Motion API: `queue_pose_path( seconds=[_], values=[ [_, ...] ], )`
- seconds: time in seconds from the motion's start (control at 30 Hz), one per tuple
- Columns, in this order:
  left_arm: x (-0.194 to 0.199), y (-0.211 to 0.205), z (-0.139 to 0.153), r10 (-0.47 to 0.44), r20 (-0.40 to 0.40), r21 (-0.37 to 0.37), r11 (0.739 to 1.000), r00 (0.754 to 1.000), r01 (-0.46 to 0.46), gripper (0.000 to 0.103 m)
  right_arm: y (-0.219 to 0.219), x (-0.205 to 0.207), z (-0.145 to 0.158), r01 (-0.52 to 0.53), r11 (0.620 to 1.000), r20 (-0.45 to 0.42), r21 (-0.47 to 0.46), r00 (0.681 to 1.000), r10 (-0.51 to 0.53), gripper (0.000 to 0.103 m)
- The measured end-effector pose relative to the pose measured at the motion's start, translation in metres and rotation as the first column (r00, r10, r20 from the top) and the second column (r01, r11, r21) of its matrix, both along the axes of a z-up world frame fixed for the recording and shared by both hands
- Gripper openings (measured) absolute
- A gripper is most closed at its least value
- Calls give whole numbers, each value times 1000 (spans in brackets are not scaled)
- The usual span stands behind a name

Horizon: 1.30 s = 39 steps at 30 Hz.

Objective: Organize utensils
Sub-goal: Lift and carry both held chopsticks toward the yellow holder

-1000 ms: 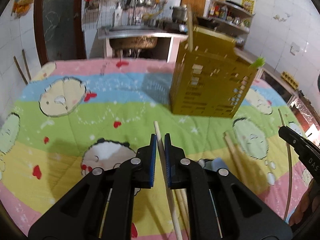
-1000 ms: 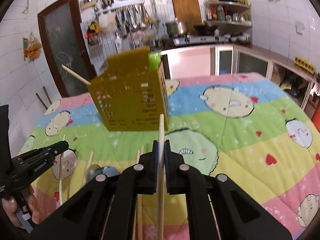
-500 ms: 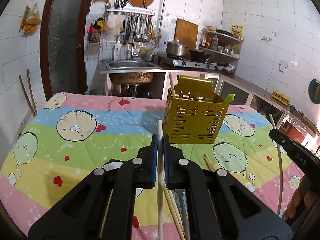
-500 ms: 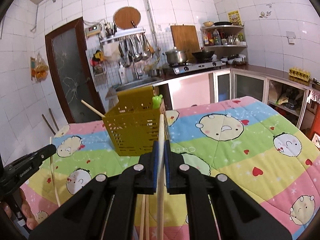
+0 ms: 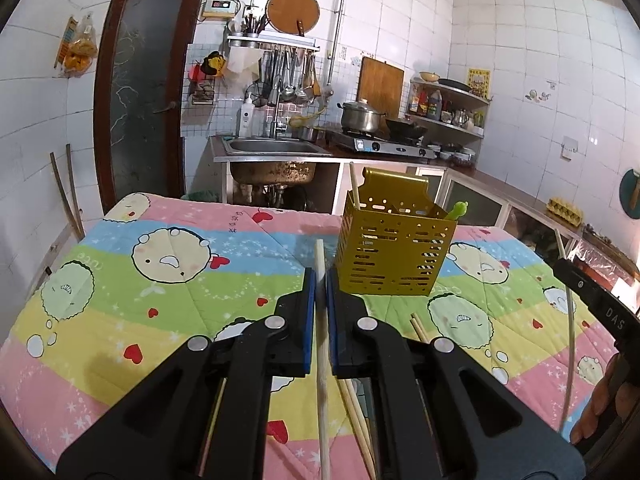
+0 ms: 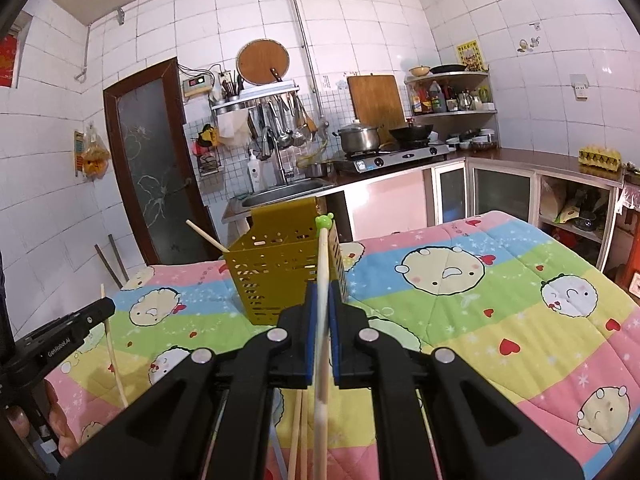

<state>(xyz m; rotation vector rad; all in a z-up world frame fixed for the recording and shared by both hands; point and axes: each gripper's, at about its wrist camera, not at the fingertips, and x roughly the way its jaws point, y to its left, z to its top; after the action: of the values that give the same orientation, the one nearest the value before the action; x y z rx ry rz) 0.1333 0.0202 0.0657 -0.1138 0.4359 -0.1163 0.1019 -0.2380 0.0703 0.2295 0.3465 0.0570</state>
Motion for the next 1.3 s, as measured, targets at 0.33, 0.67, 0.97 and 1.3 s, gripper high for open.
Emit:
queue_pose_path(
  seconds=[0.33, 0.67, 0.97, 1.3],
  values=[
    [-3, 3, 3, -12, 19, -21, 1000, 1000, 13, 4, 0, -1, -1, -8, 1000, 2, -11, 1000, 8, 6],
    [10, 7, 8, -30, 28, -43, 999, 999, 31, 4, 10, 4, 6, -1, 996, 7, -88, 1000, 2, 6],
    [25, 1, 22, -50, 62, -29, 998, 997, 51, 4, 12, 21, 14, 12, 994, 1, -113, 1000, -12, 6],
    [49, -14, 74, -83, 174, -40, 995, 981, 92, 4, 12, 41, 68, -6, 995, 104, -98, 994, 16, 6]
  ],
)
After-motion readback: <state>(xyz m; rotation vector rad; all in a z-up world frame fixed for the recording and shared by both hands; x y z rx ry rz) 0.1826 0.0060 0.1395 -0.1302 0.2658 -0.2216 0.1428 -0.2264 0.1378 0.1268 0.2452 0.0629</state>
